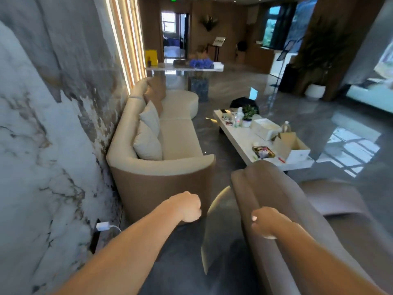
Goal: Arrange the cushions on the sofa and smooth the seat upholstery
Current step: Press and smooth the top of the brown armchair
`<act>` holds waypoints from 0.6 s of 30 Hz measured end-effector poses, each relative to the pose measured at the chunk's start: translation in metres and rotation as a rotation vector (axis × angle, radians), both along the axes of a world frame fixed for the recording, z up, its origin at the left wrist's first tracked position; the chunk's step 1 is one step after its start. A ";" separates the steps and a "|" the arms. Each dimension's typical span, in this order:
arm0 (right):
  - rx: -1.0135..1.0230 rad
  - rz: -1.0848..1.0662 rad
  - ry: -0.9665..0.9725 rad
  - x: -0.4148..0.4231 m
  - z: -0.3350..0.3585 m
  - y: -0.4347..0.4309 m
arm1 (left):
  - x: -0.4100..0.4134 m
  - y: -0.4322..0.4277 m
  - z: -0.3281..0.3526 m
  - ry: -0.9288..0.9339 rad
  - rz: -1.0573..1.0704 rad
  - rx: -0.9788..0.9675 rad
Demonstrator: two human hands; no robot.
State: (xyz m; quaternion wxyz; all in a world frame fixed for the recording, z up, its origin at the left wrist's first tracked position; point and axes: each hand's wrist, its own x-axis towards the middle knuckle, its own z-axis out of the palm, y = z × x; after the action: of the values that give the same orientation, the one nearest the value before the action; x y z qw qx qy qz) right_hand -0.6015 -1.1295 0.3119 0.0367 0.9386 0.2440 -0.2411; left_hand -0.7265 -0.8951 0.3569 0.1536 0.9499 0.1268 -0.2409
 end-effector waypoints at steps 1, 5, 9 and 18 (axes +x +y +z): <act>-0.010 -0.015 0.017 -0.011 0.004 -0.017 | -0.002 -0.017 0.005 0.005 -0.032 0.006; 0.002 -0.017 -0.068 -0.043 0.009 -0.074 | 0.005 -0.083 0.005 -0.051 -0.169 0.013; 0.022 -0.093 -0.116 -0.071 -0.015 -0.127 | 0.026 -0.150 -0.019 -0.134 -0.314 0.043; 0.138 -0.493 -0.085 -0.114 -0.080 -0.269 | 0.100 -0.303 -0.049 -0.104 -0.915 0.523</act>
State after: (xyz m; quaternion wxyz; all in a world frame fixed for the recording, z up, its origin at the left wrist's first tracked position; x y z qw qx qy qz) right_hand -0.7158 -1.3986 0.2315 -0.0769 0.9793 0.0221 -0.1857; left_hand -0.6268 -1.1979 0.3082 -0.2033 0.9254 -0.2527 -0.1960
